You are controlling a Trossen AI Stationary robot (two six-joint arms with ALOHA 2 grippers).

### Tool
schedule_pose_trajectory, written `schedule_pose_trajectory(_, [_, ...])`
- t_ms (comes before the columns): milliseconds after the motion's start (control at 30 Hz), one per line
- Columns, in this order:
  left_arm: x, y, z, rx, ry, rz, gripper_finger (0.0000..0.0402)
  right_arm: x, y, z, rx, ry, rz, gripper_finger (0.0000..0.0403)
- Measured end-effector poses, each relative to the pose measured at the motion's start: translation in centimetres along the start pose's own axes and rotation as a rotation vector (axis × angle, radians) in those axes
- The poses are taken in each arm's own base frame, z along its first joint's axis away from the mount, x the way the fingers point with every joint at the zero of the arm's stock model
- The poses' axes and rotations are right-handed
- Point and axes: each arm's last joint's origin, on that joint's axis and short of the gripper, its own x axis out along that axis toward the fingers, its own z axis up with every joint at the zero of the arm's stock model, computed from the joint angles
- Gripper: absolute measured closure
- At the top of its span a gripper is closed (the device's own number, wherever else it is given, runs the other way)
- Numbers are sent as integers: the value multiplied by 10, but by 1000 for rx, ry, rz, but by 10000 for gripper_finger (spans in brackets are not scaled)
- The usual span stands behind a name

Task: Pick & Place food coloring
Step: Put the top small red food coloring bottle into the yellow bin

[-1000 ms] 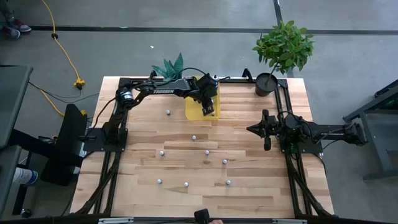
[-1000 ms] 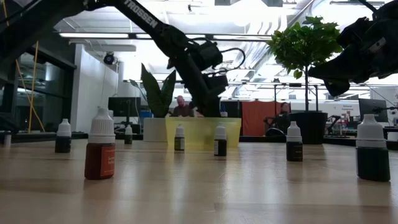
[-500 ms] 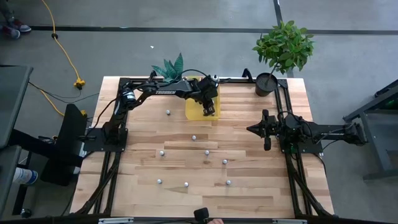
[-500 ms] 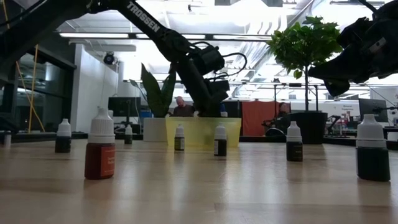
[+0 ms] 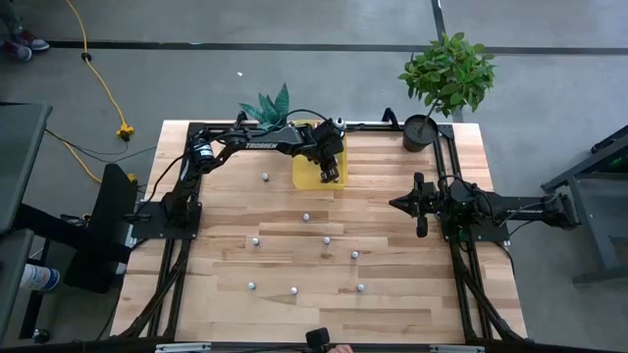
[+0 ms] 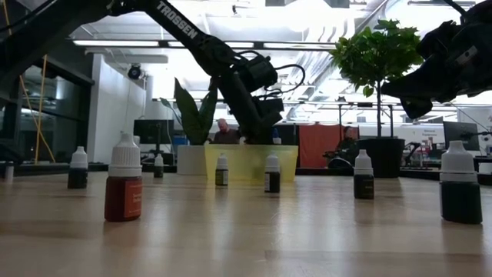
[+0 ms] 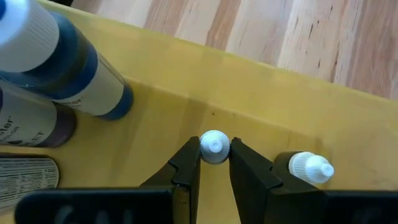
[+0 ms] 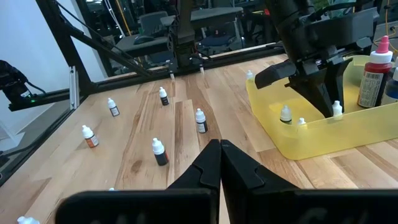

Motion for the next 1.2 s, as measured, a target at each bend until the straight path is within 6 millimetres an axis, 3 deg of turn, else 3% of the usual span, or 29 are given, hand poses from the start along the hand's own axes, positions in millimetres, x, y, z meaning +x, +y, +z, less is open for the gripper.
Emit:
schedule_pose_trajectory(600, [0,-1,-2,0,17,-6,299,0,0,0,0,0,0,402])
schedule_pose_trajectory(1200, [-8,1,2,3,6,23,297,0,0,0,0,-1,0,402])
